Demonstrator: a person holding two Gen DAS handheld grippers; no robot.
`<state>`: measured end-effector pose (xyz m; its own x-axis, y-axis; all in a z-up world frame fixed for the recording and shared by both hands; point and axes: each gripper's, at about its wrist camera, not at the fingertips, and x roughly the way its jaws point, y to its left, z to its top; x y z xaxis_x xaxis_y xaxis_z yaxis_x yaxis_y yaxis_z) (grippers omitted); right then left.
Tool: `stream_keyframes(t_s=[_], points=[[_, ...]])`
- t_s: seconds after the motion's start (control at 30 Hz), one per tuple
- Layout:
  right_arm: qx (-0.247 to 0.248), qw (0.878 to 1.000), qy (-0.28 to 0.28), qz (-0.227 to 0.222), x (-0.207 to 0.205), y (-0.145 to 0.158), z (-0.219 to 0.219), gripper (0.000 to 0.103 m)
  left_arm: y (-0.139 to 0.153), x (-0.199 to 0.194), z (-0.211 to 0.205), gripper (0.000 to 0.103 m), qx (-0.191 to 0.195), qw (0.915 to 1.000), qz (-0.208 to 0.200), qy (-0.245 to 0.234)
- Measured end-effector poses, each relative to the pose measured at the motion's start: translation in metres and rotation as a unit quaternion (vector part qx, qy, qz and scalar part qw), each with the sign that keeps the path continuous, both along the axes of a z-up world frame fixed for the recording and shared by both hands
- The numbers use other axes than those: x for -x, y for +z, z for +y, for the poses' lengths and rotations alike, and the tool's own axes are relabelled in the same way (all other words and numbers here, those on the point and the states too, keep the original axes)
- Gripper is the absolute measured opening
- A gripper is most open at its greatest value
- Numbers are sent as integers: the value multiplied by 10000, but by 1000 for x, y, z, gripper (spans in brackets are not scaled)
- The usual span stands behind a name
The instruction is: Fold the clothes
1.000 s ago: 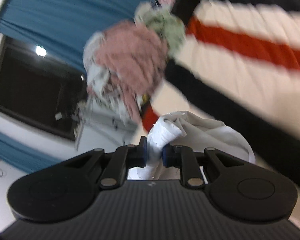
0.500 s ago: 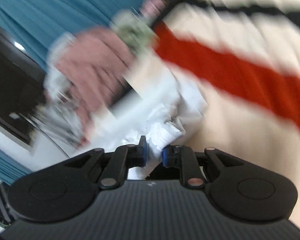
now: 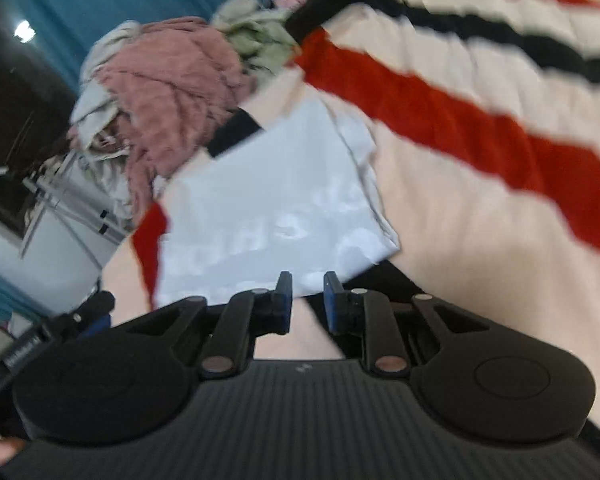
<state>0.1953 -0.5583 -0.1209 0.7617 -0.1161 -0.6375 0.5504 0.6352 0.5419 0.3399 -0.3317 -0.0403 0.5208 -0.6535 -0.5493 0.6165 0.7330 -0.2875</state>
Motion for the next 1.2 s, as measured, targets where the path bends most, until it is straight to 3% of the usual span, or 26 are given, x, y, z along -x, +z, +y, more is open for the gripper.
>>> stream_keyframes(t_s=[0.23,0.4,0.43,0.5,0.53,0.57,0.63,0.77,0.93,1.2], points=[[721,9957,361,-458,70,106,55,21,121,117,64,75,103,9965,-826,106],[1233,9880,537,-757,126,154,98,22,178,201,104,82,124,9919,-1253,193],[1334,9860,575,-812,137,162,106,27,185,217,112,82,133,9915,-1284,179],[1538,9816,651,-923,158,177,123,49,195,249,128,91,188,9907,-1334,171],[1639,9792,689,-978,169,185,131,68,199,263,135,94,210,9903,-1362,178],[1737,9765,720,-1055,180,191,140,79,202,277,143,99,219,9896,-1407,195],[1887,9724,743,-1156,196,196,158,83,203,304,158,102,256,9884,-1479,247],[2214,9639,725,-1294,221,189,186,84,196,344,186,103,294,9862,-1600,290],[2556,9547,698,-1355,238,163,212,84,176,387,221,103,17,9762,-2100,544],[2918,9421,627,-1529,242,113,248,84,131,410,259,103,123,9713,-2232,816]])
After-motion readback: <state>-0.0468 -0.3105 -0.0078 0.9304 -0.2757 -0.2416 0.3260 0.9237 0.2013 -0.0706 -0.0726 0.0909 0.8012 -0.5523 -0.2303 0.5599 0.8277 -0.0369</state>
